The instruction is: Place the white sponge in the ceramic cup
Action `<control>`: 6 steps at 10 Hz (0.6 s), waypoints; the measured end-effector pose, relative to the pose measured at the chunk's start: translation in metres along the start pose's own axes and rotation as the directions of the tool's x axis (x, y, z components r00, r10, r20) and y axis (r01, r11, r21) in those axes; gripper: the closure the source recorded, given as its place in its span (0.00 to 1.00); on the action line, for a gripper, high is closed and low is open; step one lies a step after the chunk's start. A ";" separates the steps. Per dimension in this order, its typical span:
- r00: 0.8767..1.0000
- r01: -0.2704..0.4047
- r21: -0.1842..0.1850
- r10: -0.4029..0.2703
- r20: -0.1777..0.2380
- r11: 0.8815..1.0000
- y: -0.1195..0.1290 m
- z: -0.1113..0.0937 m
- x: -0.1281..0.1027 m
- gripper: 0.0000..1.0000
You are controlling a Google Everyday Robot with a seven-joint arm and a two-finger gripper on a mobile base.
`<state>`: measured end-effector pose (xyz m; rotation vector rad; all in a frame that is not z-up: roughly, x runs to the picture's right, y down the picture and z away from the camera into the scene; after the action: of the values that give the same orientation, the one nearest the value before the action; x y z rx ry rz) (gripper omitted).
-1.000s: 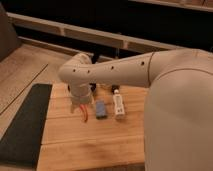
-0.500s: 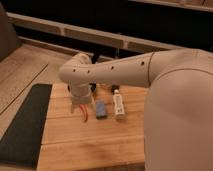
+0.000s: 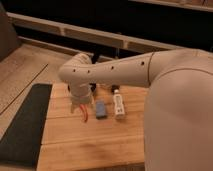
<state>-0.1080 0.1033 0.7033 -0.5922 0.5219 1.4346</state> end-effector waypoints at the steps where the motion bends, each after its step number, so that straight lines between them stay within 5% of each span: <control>1: 1.000 0.000 0.000 0.000 0.000 1.000 0.000 0.000 0.000 0.35; 4: 1.000 0.002 0.002 -0.002 0.004 1.000 0.000 -0.001 -0.001 0.35; 6: 0.996 0.045 0.017 -0.046 0.073 0.999 0.000 -0.010 -0.019 0.35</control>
<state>-0.1090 0.0825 0.7087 -0.5344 0.4585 1.4023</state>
